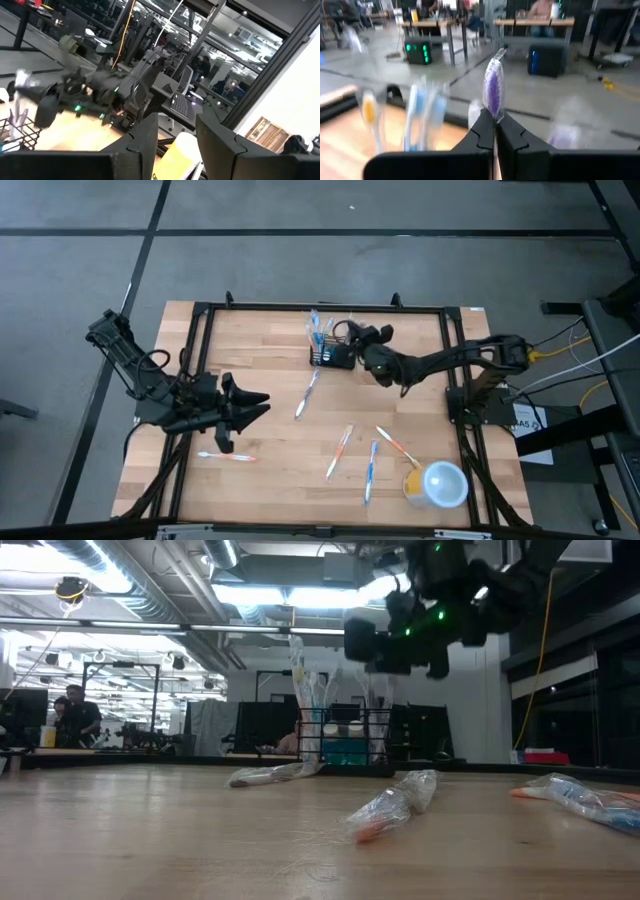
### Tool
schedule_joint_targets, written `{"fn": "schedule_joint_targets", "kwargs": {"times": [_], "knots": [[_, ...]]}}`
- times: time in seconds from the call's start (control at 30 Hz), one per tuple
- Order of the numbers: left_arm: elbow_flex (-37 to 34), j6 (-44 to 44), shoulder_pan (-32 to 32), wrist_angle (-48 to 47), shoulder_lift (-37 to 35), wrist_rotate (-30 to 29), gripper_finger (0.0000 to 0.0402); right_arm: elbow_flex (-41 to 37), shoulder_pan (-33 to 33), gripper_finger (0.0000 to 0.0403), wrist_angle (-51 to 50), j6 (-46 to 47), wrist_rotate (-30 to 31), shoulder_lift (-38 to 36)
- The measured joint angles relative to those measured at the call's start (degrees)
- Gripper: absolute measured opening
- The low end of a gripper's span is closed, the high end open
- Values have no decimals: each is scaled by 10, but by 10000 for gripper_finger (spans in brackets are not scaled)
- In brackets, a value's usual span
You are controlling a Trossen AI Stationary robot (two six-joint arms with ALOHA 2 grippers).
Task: Pick & Place toothbrushing station
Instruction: Put the right violet toothbrush into the right section of the mesh organizer, then put the violet toothbrush into the right section of the mesh organizer
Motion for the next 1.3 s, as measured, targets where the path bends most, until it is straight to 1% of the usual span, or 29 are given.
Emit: {"fn": "schedule_joint_targets", "kwargs": {"times": [0.1, 0.2, 0.33, 0.4, 0.43, 0.5, 0.57, 0.67, 0.73, 0.77, 0.9, 0.97, 1.03, 1.07, 1.13, 1.17, 1.2, 1.23, 1.3], "knots": [[0, -1, 0, 2, 0, 0, 127, 0, 0, 11, -3, 37, -32, 22], [0, 0, -5, 4, -1, 1, 127, 0, 0, 50, -23, 81, -64, 22], [0, 9, -9, 5, -2, 3, 127, 0, 11, 115, -28, 76, -72, -25], [0, 19, -9, 12, -2, 3, 127, 1, 14, 142, -62, 78, -67, -53], [0, 26, -11, 17, -3, 3, 127, 1, 14, 153, -80, 88, -66, -63], [0, 45, -12, 30, -3, -1, 127, -1, 19, 170, -117, 113, -82, -91], [0, 62, -12, 36, -4, -1, 127, 1, 32, 181, -113, 131, -110, -122], [0, 69, -11, 30, -9, -11, 127, 1, 75, 185, -116, 181, -142, -154], [0, 69, -11, 24, -12, -32, 127, 1, 114, 182, -134, 249, -157, -163], [0, 68, -11, 19, -12, -45, 127, 1, 134, 179, -145, 298, -167, -165], [0, 68, -13, -3, -18, -96, 127, 1, 199, 158, -209, 550, -230, -148], [0, 73, -13, -8, -20, -118, 127, 19, 217, 147, -238, 606, -241, -127], [0, 87, -13, -10, -20, -133, 127, 66, 221, 137, -279, 616, -261, -101], [0, 92, -12, -10, -21, -138, 127, 99, 219, 133, -309, 611, -280, -84], [0, 96, -10, -11, -26, -145, 127, 168, 214, 126, -397, 584, -323, -45], [0, 82, -10, -21, -28, -150, 127, 200, 211, 124, -451, 573, -337, -28], [0, 48, -10, -46, -32, -156, 127, 230, 211, 122, -496, 567, -341, -15], [0, -5, -10, -84, -35, -156, 127, 254, 211, 121, -528, 558, -339, -6], [0, -163, -8, -212, -44, -134, 127, 288, 220, 121, -561, 547, -320, -5]]}}
